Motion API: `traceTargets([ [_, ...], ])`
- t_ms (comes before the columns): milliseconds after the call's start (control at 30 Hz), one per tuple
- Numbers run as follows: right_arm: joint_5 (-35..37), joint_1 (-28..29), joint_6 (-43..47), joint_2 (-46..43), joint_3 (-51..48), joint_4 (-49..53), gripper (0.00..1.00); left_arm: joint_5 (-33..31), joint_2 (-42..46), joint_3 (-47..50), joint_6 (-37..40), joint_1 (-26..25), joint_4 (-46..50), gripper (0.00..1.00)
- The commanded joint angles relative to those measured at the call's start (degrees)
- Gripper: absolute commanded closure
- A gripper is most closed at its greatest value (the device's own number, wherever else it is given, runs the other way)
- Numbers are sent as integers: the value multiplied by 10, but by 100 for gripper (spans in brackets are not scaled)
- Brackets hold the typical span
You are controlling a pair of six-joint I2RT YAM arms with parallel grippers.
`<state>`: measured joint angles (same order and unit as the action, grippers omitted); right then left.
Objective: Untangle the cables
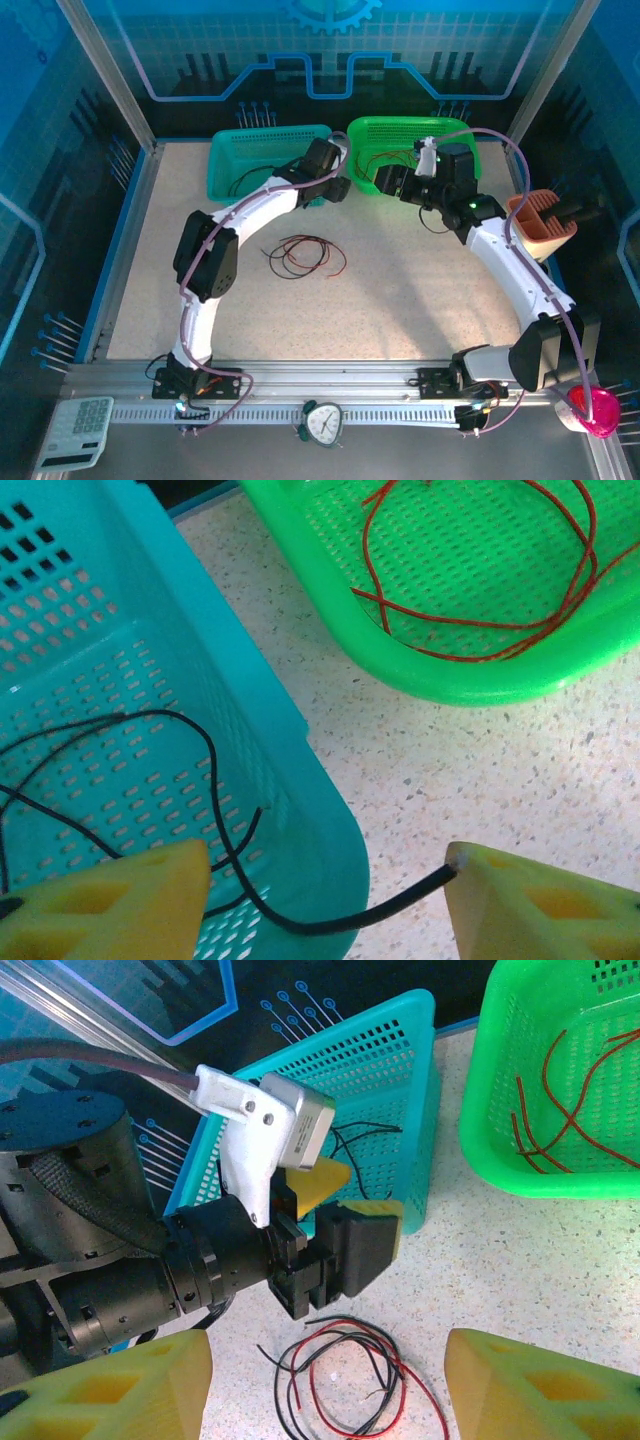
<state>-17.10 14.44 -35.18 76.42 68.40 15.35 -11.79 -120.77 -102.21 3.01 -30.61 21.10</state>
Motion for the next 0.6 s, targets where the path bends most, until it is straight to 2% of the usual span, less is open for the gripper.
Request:
traceTargets([
  [0, -14, -11, -8, -14, -8, -11, 36, -2, -10, -19, 6, -4, 4, 53],
  [133, -22, -11, -10, -14, -6, -15, 36, 1, -9, -23, 6, -4, 1, 77],
  [300, -35, -10, -12, -15, 0, -16, 36, -7, -5, -35, 6, 0, -3, 99],
  [567, -40, 1, -6, -26, 6, -8, 36, -6, -4, -88, -41, 63, 15, 100],
])
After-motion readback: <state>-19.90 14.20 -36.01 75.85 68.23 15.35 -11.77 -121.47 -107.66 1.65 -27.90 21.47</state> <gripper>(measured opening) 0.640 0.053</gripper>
